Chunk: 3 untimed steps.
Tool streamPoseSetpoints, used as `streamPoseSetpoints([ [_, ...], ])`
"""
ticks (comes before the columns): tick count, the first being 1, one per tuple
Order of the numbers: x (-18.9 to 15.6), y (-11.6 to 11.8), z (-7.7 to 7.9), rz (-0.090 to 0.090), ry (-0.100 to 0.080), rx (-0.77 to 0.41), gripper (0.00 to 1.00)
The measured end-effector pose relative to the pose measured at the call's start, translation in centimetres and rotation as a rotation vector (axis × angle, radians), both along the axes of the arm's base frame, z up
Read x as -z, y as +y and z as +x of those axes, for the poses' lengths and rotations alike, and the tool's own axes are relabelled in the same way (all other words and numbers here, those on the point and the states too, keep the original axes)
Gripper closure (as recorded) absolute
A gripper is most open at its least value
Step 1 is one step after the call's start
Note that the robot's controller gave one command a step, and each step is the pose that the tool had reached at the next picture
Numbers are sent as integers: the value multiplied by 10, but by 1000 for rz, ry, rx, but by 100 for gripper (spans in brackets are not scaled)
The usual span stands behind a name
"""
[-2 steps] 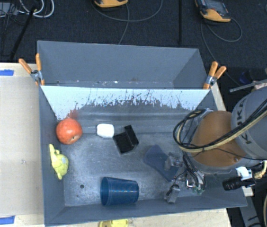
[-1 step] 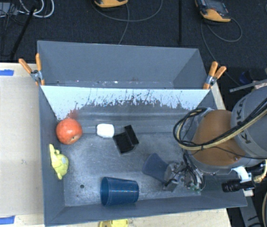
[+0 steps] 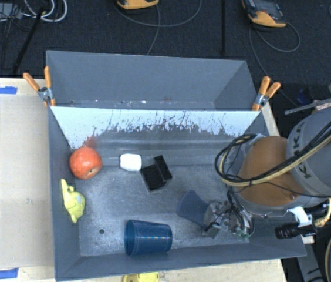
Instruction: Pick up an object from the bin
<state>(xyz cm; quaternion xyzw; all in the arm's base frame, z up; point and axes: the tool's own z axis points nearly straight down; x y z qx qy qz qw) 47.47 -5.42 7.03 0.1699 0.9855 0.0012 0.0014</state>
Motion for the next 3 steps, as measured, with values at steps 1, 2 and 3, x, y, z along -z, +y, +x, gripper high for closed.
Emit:
streamPoseSetpoints([
  [1,-3,0,-1,0,3,-1,100],
  [2,-12,0,-1,-1,5,-1,100],
  [3,-19,0,-1,-1,3,-2,100],
])
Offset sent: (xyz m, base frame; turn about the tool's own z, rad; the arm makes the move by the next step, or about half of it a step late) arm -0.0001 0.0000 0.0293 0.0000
